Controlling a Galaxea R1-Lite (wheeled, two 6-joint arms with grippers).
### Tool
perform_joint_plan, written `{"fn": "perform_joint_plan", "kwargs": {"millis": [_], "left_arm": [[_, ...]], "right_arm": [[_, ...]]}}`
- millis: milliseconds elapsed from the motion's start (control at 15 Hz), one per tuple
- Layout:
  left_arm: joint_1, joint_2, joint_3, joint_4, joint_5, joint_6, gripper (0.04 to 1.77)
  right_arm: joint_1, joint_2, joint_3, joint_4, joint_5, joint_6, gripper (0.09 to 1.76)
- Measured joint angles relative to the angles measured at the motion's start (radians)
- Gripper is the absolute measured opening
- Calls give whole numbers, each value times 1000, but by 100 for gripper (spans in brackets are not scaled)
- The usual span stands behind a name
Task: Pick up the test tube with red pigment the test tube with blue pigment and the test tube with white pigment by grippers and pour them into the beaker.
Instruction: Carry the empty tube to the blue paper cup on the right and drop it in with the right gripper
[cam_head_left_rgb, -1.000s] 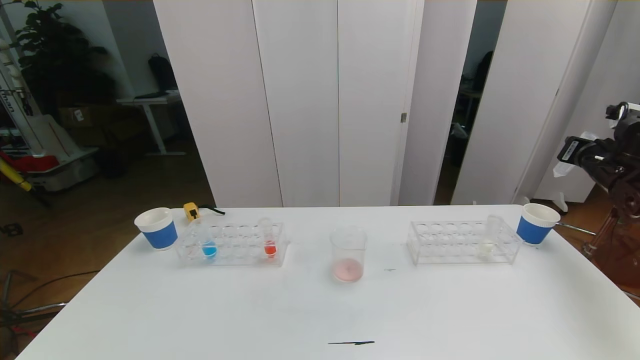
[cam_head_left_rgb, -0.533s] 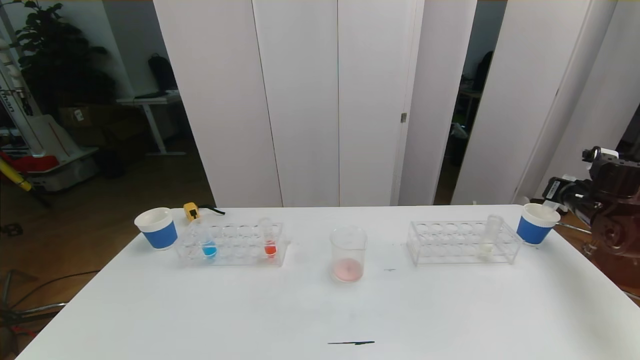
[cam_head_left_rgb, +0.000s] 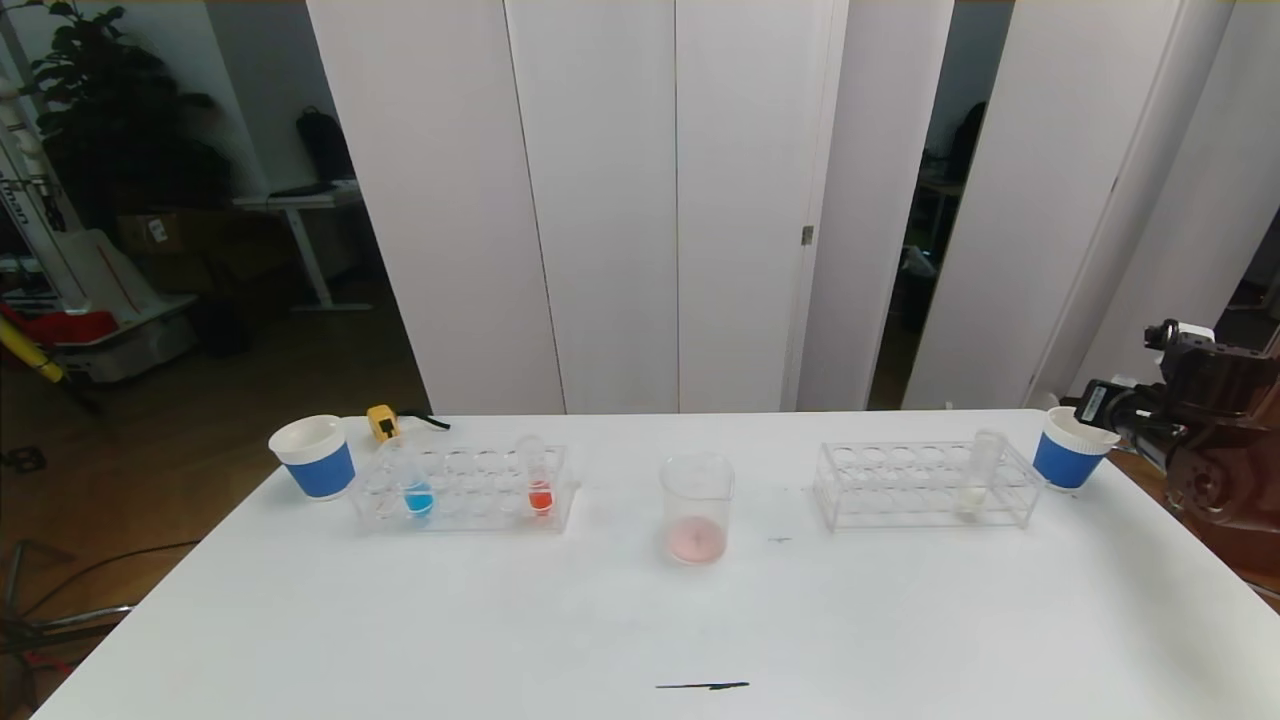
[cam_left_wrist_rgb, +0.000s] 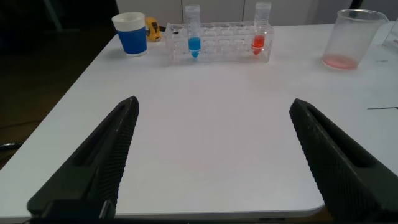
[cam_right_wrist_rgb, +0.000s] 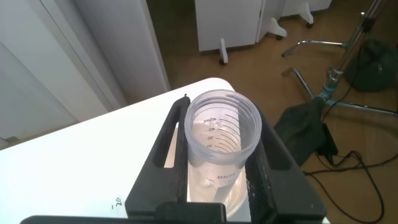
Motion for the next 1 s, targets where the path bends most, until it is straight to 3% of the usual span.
{"fn": "perform_joint_plan", "kwargs": {"millis": [467,533,600,667,733,800,1000], "left_arm": [[0,0,0,0,0,0,173],[0,0,0,0,0,0,173],[0,0,0,0,0,0,173],[0,0,0,0,0,0,173],[0,0,0,0,0,0,173],[0,0,0,0,0,0,173],[0,0,0,0,0,0,173]], "right_arm": [[-4,7,-11,1,1,2,59],[-5,8,-12,1,1,1,69],[-5,8,-12,0,0,1,94],[-5,9,-12,0,1,1,133],[-5,8,-12,1,1,1,161],[-5,8,-12,0,1,1,174],[-6,4,-10,4,1,1,175]]}}
